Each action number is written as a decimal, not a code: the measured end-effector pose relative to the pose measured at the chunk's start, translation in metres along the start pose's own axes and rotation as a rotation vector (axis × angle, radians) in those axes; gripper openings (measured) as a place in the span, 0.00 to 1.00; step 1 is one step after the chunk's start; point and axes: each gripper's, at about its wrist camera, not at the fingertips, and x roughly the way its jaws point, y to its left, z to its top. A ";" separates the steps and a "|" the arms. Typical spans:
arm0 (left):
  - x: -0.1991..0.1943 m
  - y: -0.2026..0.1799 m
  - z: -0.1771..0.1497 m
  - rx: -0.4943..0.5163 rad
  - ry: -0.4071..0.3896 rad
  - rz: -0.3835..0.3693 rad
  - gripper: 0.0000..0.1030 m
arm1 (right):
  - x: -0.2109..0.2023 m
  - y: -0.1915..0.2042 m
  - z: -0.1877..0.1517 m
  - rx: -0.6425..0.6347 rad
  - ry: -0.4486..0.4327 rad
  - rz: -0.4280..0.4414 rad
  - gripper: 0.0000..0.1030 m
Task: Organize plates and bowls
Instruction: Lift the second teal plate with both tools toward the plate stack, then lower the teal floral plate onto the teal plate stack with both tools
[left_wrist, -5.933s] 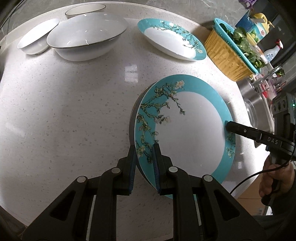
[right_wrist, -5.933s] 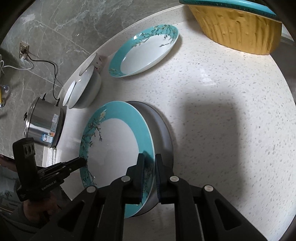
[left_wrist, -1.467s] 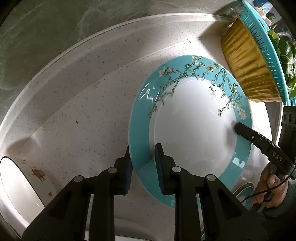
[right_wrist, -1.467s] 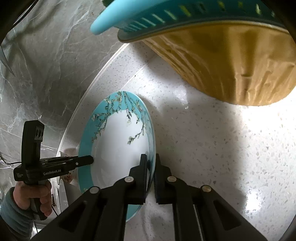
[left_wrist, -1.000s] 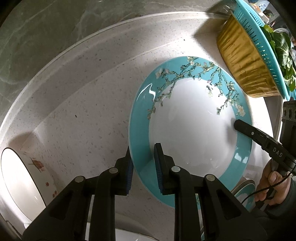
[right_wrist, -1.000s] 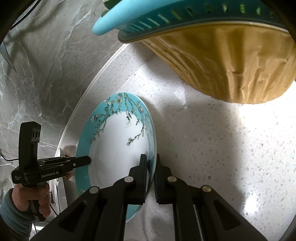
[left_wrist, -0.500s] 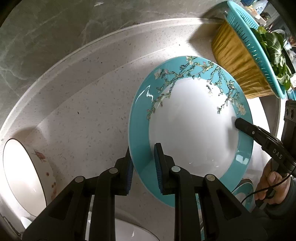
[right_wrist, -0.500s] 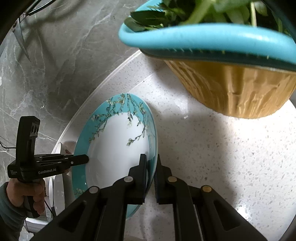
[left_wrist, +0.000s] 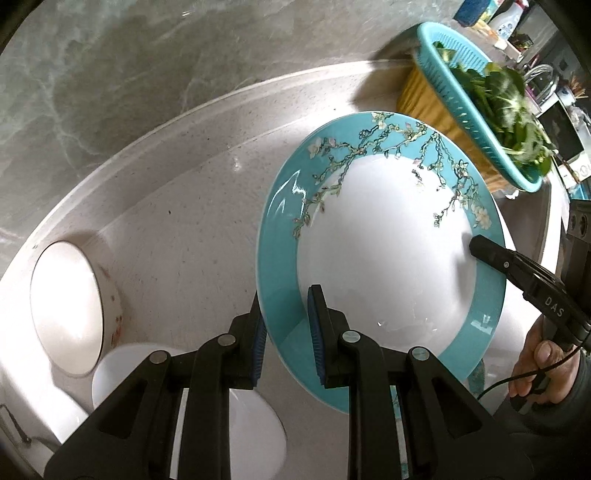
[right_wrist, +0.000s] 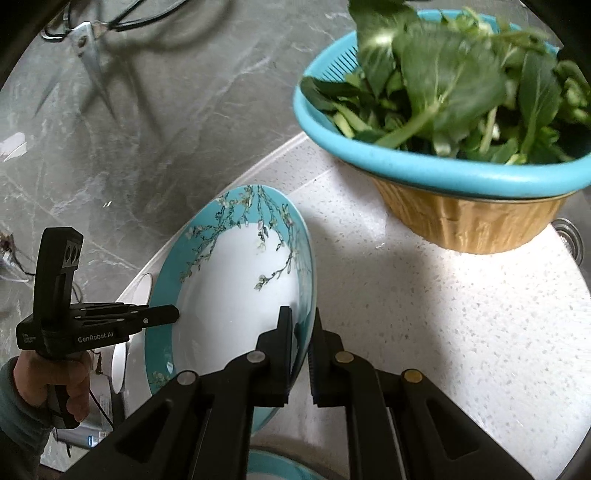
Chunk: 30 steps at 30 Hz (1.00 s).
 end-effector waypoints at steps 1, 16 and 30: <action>-0.006 -0.002 -0.004 -0.001 -0.005 0.000 0.18 | -0.004 0.001 -0.002 -0.004 -0.001 0.002 0.10; -0.057 -0.041 -0.095 -0.056 -0.040 -0.011 0.19 | -0.063 0.025 -0.043 -0.076 0.029 0.028 0.10; -0.033 -0.085 -0.210 -0.139 -0.007 -0.056 0.18 | -0.081 -0.001 -0.110 -0.116 0.147 -0.004 0.10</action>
